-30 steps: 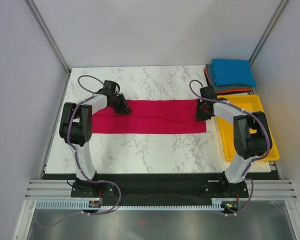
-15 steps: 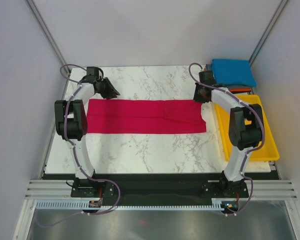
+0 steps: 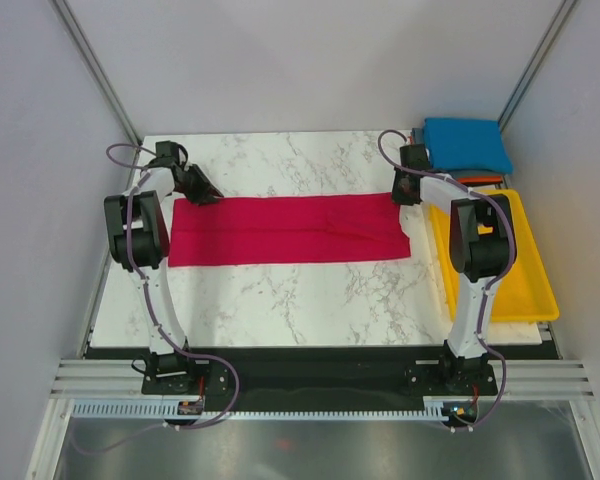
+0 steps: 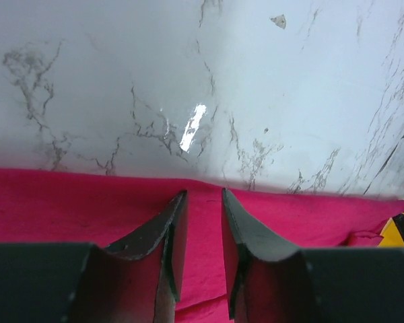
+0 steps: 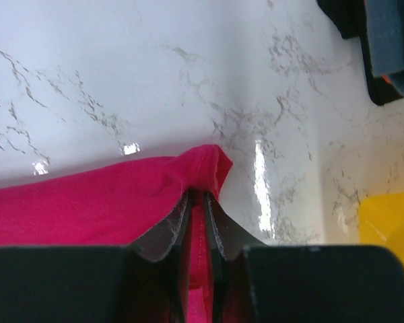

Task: Fold and stack the t-shirts
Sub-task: Fold the tshirt

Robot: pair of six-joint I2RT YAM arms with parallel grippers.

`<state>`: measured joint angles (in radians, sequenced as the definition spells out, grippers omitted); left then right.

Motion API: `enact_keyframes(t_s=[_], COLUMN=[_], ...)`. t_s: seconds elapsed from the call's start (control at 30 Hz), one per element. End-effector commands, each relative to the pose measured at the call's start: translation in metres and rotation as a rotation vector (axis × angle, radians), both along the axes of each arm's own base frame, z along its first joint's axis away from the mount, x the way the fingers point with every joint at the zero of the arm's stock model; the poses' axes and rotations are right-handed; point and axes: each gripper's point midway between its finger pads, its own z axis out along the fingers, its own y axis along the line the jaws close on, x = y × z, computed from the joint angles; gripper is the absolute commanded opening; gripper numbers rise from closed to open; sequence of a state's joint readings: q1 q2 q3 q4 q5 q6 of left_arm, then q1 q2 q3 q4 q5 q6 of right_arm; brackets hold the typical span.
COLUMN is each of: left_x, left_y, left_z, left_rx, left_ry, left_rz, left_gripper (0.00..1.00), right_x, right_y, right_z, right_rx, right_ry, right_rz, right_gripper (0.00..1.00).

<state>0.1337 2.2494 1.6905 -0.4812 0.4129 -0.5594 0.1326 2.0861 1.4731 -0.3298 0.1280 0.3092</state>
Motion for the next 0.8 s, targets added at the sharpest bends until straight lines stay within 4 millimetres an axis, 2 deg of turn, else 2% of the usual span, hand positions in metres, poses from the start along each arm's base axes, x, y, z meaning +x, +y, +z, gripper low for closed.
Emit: enact_keyframes(t_s=[0.0,0.1,0.17,0.23,0.27,0.3,0.37,0.4,0.43,0.47,0.5,0.53,0.57,0.63,0.7,0.73,0.77], left_x=[0.008,0.011,0.007,0.003,0.001,0.001,-0.004,-0.006,-0.007,-0.014,-0.017,-0.024,-0.03,-0.046,-0.064,-0.077,-0.087], left_y=[0.01,0.016,0.021,0.032,0.051,0.054,0.059,0.059,0.054,0.047,0.035,0.024,0.003,-0.032,-0.059,-0.06,-0.068], left_z=[0.007,0.023,0.027,0.039,0.04,0.056,0.065,0.071,0.086,0.086,0.101,0.097,0.1,0.097,0.095,0.085,0.09], left_rx=[0.051,0.078,0.095,0.167,0.287,0.335,0.369,0.366,0.361,0.339,0.318,0.292,0.215,0.114,0.075,0.068,0.045], left_ry=[-0.025,-0.046,-0.036,-0.045,-0.04,-0.068,-0.082,-0.089,-0.118,-0.114,-0.147,-0.138,-0.149,-0.145,-0.148,-0.118,-0.122], left_rz=[-0.005,0.012,0.024,0.049,0.09,0.1,0.111,0.115,0.117,0.105,0.088,0.062,-0.001,-0.105,-0.216,-0.227,-0.249], left_gripper=[0.34,0.35,0.35,0.34,0.35,0.36,0.36,0.36,0.36,0.36,0.36,0.36,0.36,0.36,0.36,0.36,0.36], right_x=[0.028,0.045,0.051,0.061,0.064,0.074,0.087,0.101,0.108,0.124,0.129,0.136,0.149,0.16,0.167,0.167,0.165], right_y=[0.0,0.008,0.014,0.019,0.02,0.021,0.025,0.029,0.032,0.036,0.039,0.041,0.045,0.051,0.055,0.055,0.054], right_z=[-0.005,-0.009,-0.013,-0.018,-0.019,-0.022,-0.022,-0.019,-0.018,-0.001,-0.015,-0.014,-0.009,-0.004,0.013,0.021,0.041], right_rx=[0.005,0.038,0.07,0.086,0.091,0.102,0.115,0.121,0.143,0.16,0.167,0.177,0.194,0.213,0.226,0.226,0.225], right_ry=[-0.076,-0.077,-0.07,-0.072,-0.075,-0.078,-0.086,-0.113,-0.123,-0.171,-0.162,-0.173,-0.204,-0.231,-0.267,-0.279,-0.301], right_rz=[0.023,0.041,0.042,0.05,0.046,0.044,0.057,0.058,0.065,0.067,0.073,0.078,0.091,0.1,0.122,0.128,0.131], right_gripper=[0.19,0.19,0.19,0.19,0.19,0.19,0.19,0.19,0.2,0.2,0.2,0.2,0.2,0.2,0.21,0.21,0.22])
